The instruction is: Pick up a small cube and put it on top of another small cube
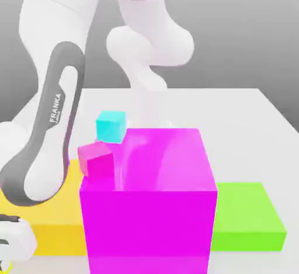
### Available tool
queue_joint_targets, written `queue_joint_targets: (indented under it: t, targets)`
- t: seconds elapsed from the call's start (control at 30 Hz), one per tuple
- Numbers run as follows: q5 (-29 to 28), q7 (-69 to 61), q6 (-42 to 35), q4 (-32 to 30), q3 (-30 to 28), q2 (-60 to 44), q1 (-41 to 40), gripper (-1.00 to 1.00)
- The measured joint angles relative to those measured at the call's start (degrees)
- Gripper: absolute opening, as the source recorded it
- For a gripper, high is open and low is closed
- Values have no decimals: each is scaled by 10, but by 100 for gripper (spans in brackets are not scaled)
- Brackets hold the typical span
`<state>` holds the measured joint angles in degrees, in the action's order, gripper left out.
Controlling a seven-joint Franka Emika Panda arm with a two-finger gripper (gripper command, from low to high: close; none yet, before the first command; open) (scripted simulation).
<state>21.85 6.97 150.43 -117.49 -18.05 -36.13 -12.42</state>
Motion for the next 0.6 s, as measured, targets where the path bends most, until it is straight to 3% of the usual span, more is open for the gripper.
queue_joint_targets:
  t: [0.37, 0.6]
  targets:
    - [-84, 64, -130, 2, -60, 190, 56, -100]
    - [-179, 150, -204, -2, -66, 331, 92, -100]
